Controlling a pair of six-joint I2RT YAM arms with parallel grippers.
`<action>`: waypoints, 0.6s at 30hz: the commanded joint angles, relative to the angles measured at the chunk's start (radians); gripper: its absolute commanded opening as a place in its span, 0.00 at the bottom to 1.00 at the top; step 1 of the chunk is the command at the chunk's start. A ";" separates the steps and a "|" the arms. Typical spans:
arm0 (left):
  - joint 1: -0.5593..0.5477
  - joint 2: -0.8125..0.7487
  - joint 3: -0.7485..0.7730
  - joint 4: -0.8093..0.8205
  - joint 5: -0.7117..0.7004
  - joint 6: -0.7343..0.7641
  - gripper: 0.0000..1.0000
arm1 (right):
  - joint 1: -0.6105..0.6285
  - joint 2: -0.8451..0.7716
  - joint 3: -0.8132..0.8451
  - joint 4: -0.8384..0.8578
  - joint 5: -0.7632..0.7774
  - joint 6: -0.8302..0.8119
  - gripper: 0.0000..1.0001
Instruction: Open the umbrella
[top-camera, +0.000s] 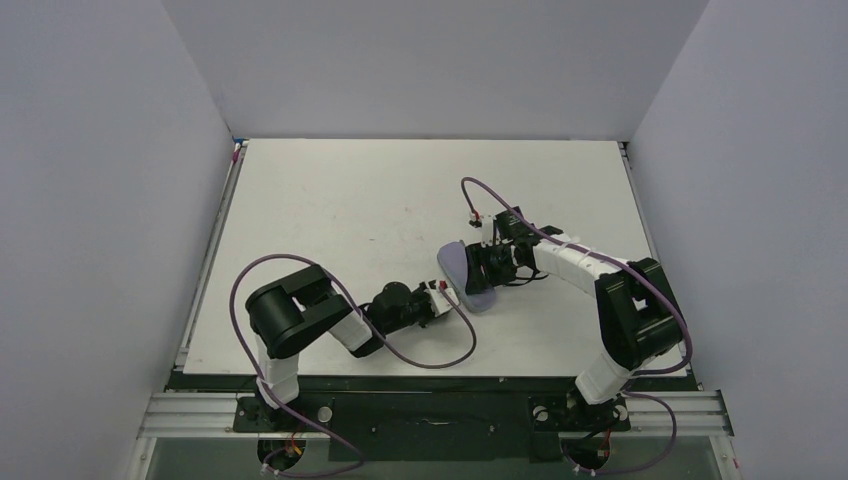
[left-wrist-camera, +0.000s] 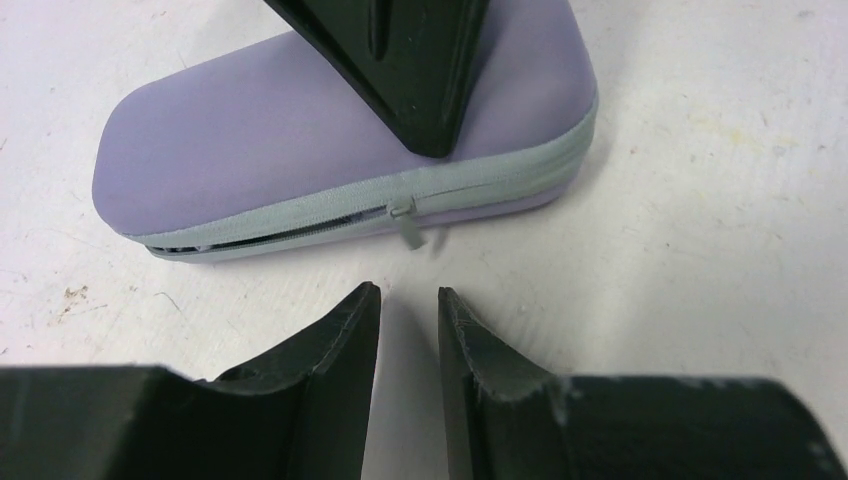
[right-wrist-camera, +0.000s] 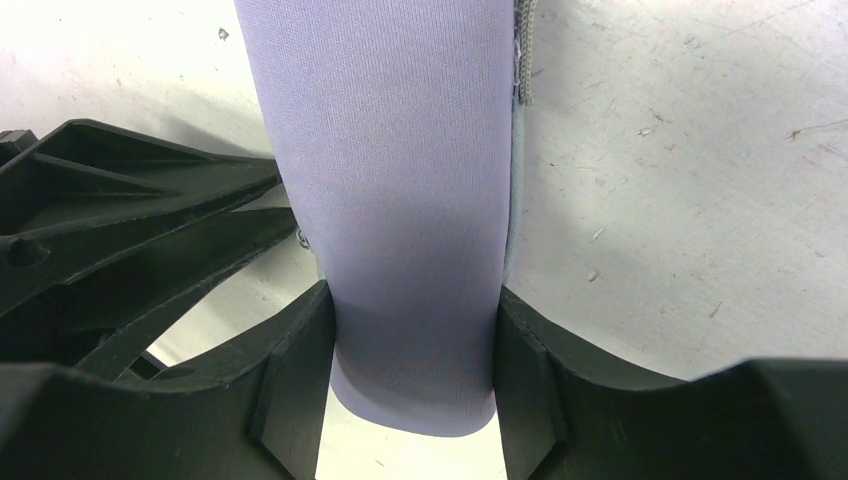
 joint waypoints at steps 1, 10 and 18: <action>0.001 -0.046 -0.031 0.045 0.021 0.028 0.26 | 0.007 0.015 -0.038 -0.043 0.066 -0.030 0.00; 0.000 0.003 0.050 0.056 0.017 0.019 0.30 | 0.009 0.019 -0.038 -0.043 0.053 -0.031 0.00; 0.002 0.064 0.131 0.046 0.062 -0.018 0.33 | 0.013 0.016 -0.042 -0.046 0.049 -0.047 0.00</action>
